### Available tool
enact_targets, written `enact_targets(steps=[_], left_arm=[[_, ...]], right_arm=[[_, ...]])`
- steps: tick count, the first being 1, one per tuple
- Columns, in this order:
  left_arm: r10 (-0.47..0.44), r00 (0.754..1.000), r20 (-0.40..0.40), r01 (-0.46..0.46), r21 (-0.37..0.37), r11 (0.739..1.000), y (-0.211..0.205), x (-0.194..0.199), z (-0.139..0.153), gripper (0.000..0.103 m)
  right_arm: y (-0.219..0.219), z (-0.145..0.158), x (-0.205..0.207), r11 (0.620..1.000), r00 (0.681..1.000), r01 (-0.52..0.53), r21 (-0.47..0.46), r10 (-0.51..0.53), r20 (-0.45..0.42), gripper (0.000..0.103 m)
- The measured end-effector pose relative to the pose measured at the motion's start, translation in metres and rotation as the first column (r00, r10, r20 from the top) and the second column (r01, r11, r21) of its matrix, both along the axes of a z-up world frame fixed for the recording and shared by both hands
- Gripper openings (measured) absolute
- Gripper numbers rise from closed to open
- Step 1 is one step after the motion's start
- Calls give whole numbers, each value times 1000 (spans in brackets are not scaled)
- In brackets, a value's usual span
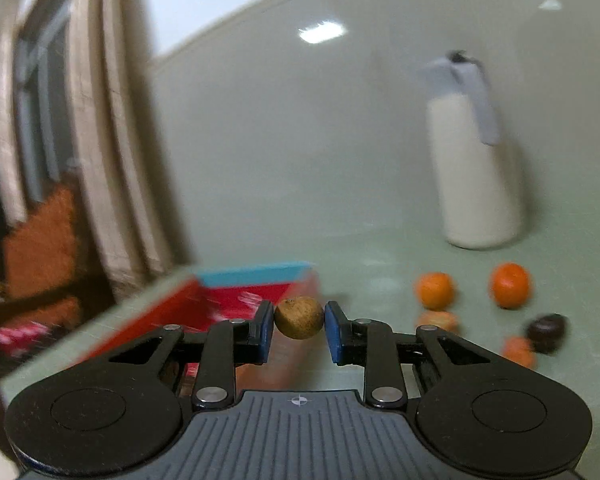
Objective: Organize fruits
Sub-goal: 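Carry the tan nut with the right gripper into the box and release, then reach the left gripper to a carrot chunk and close on it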
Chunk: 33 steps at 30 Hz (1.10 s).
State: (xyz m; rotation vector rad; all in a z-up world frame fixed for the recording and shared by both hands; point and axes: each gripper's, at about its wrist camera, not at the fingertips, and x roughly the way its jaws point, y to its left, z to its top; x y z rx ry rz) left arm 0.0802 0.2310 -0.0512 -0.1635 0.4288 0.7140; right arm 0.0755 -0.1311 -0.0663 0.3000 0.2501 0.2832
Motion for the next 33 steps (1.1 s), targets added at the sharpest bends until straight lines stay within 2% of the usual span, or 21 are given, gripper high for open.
enact_targets(steps=[8, 16, 17, 19, 20, 23, 28, 32, 33], left_arm=[[38, 999, -7, -38, -33, 999, 16, -7, -1, 97], [58, 998, 5, -58, -57, 997, 22, -11, -1, 97], [57, 998, 4, -57, -57, 997, 21, -10, -1, 97], [54, 999, 3, -54, -55, 997, 19, -10, 0, 97], [52, 999, 3, -51, -55, 997, 18, -10, 0, 97], [47, 999, 3, -47, -52, 998, 15, -9, 1, 97], [34, 999, 2, -34, -45, 998, 8, -7, 1, 97], [0, 1000, 12, 0, -30, 1000, -5, -3, 3, 97], [-11, 1000, 15, 11, -23, 1000, -10, -2, 4, 97]], right_arm=[[31, 0, -2, 985, 986, -168, -27, 168, 6, 28], [47, -6, -4, 972, 976, -218, -93, 216, -33, 30], [47, -6, -4, 972, 977, -215, -99, 213, -32, 34], [45, -5, -7, 975, 979, -202, -90, 203, -8, 57], [45, -5, -9, 978, 981, -192, -84, 193, -1, 78], [39, -2, -15, 986, 987, -148, -79, 152, 42, 81], [25, -1, -13, 994, 995, -90, -60, 93, 37, 81], [12, 1, -17, 996, 999, -8, -88, 13, 52, 81], [9, 1, -17, 995, 998, 24, -99, -19, 54, 84]])
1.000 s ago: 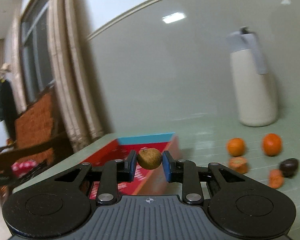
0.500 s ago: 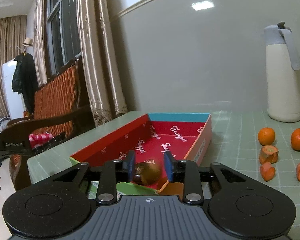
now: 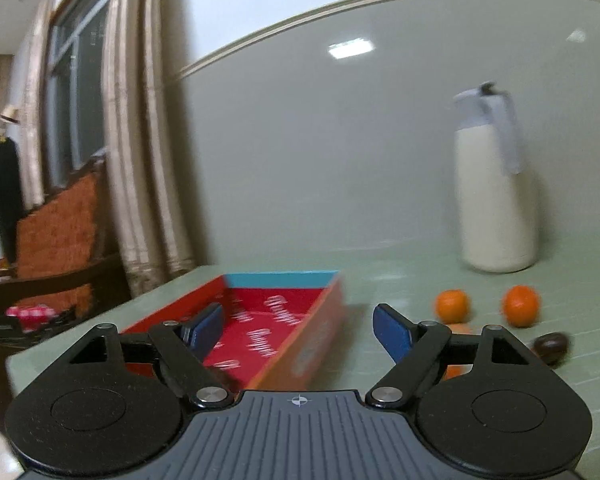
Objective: Organize fruits
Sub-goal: 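Reach the left gripper to a carrot chunk and close on it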
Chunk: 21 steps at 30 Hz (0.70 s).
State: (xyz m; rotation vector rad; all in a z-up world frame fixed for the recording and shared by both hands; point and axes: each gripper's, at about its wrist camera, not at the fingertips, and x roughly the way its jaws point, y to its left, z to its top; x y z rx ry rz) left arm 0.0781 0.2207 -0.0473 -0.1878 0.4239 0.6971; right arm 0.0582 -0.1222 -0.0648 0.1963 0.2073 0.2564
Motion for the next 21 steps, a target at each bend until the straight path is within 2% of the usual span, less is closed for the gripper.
enact_targets(steps=[3, 7, 9, 12, 15, 17, 20, 21], left_arm=[[-49, 999, 16, 49, 36, 998, -21, 4, 2, 97], [-157, 986, 50, 152, 97, 984, -57, 7, 6, 97], [-219, 973, 71, 209, 129, 969, -76, 9, 8, 97], [-331, 937, 108, 310, 179, 934, -109, 8, 12, 97], [-449, 884, 128, 417, 217, 883, -142, 9, 12, 97], [-525, 842, 126, 490, 230, 841, -165, 11, 13, 97], [-630, 768, 115, 599, 221, 770, -197, 15, 13, 97], [-668, 737, 109, 638, 217, 739, -210, 17, 13, 97]], right_arm=[[-12, 1, -4, 994, 994, 109, -33, -108, 17, 94], [-29, 4, -7, 966, 969, 246, -80, -243, 45, 96], [-42, 4, -10, 945, 949, 314, -89, -310, 50, 98], [-61, 3, -12, 900, 907, 420, -114, -416, 61, 101], [-81, 2, -16, 833, 845, 535, -139, -531, 68, 103], [-95, -1, -19, 768, 784, 619, -167, -617, 70, 103], [-115, -5, -22, 632, 661, 741, -225, -746, 84, 103], [-122, -6, -23, 582, 615, 777, -242, -784, 90, 103]])
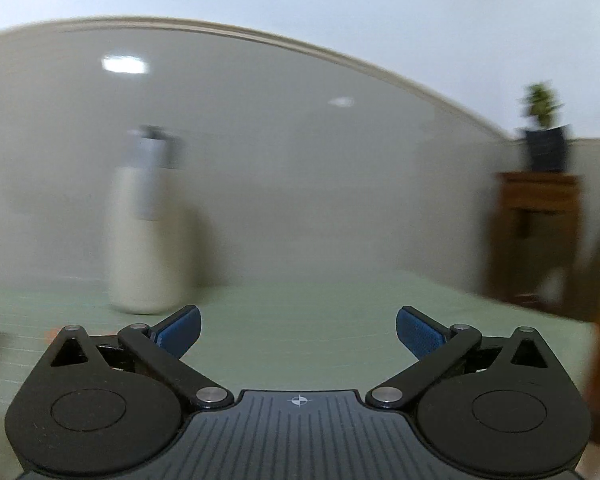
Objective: Organize fruits
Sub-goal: 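Reach the left gripper to a carrot chunk and close on it, then carry the carrot chunk with the left gripper into the box and release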
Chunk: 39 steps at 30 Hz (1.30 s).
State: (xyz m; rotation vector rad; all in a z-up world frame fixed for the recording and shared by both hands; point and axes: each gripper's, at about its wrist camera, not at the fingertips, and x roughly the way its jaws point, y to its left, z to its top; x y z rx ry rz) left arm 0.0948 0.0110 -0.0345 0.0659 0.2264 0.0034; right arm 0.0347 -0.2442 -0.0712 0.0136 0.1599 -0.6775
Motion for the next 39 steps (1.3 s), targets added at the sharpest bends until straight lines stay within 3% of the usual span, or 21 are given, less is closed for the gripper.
enact_targets(steps=[4, 9, 12, 15, 19, 25, 27, 30, 39], left_arm=[[-111, 993, -29, 112, 24, 993, -39, 7, -9, 94], [-194, 971, -139, 202, 50, 978, -80, 31, -33, 83], [-201, 953, -226, 211, 22, 977, -90, 52, -46, 72], [-185, 943, -278, 193, 3, 981, -93, 67, -57, 70], [-183, 926, -331, 195, 2, 981, -100, 83, -68, 49], [-224, 881, -417, 213, -73, 974, -94, 99, -75, 31], [-227, 880, -417, 216, -73, 974, -95, 101, -76, 29], [-224, 883, -412, 220, -57, 974, -96, 99, -78, 15], [-215, 905, -367, 219, -31, 975, -98, 87, -71, 14]], right_arm=[[-25, -5, -8, 985, 986, 165, -56, -166, -9, 103], [-51, -5, -20, 952, 958, 287, -109, -284, 40, 103], [-68, -4, -28, 947, 950, 311, -82, -307, 55, 103], [-82, 0, -30, 952, 952, 302, -43, -300, 56, 103], [-97, 3, -45, 948, 947, 317, -38, -314, 66, 103], [-105, 9, -59, 942, 940, 335, -17, -332, 81, 103], [-106, 8, -60, 945, 943, 327, -23, -325, 77, 103], [-107, 9, -61, 946, 944, 323, -18, -321, 72, 103], [-108, 11, -59, 957, 955, 290, -7, -289, 71, 103]])
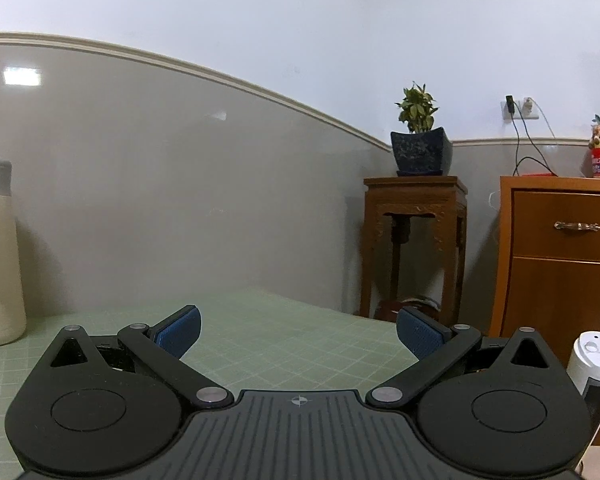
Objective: Organize fruits
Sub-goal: 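Carry the carrot chunk with the left gripper into the box and release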
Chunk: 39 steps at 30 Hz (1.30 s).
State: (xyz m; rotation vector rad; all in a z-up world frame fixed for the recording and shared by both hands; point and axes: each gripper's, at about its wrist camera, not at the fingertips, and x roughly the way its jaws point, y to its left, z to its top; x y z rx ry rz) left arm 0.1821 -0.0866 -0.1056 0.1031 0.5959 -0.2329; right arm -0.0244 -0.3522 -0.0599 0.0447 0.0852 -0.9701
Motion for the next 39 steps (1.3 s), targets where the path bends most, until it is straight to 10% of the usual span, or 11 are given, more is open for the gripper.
enact_targets(steps=[14, 30, 36, 39], left_arm=[[234, 938, 256, -258, 61, 964, 59, -36, 37, 14], [487, 862, 139, -496, 37, 867, 149, -22, 41, 15], [506, 856, 109, -509, 8, 861, 161, -29, 42, 30], [514, 849, 121, -516, -16, 856, 167, -37, 45, 68]], right_arm=[[34, 0, 15, 994, 994, -110, -13, 110, -8, 103], [87, -8, 45, 968, 968, -246, -38, 245, -48, 103], [101, -9, 55, 955, 955, -293, -34, 291, -60, 103], [107, -9, 59, 943, 942, -332, -18, 330, -59, 103]])
